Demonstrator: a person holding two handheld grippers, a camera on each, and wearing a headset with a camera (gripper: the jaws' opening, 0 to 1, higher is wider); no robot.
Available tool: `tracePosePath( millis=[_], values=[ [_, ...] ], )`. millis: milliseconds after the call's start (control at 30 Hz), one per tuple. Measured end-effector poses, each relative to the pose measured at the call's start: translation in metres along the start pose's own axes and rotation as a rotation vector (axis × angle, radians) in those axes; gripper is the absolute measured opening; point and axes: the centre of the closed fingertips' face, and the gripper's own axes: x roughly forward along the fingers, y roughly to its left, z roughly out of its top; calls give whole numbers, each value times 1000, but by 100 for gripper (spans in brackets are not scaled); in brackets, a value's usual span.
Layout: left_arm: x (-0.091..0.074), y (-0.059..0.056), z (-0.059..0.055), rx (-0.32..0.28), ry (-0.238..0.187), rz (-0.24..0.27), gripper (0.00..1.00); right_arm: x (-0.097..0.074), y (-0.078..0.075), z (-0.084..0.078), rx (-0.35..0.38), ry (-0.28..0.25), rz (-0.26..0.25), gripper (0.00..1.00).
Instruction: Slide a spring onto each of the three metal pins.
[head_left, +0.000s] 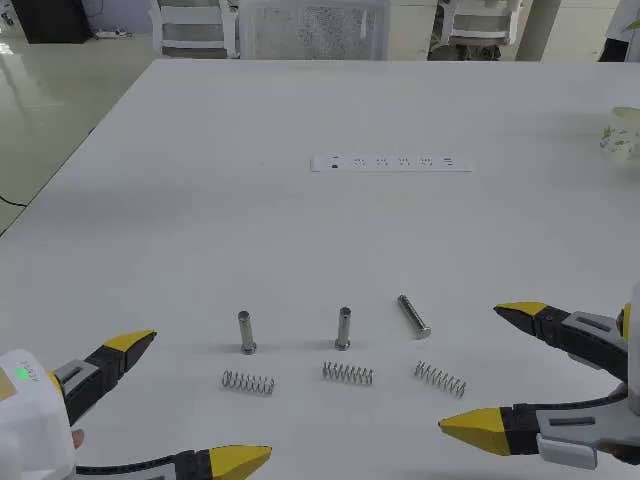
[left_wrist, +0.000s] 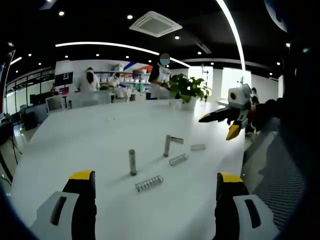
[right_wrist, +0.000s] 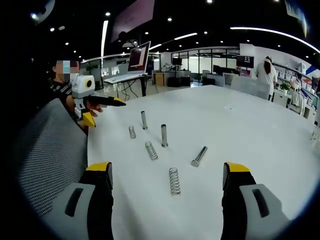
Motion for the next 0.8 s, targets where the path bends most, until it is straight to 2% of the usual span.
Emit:
tracePosePath(
  millis=[800],
  values=[
    [-1,2,1,4,-1,-1,98,0,2,0,-1,2,2,92]
  ],
)
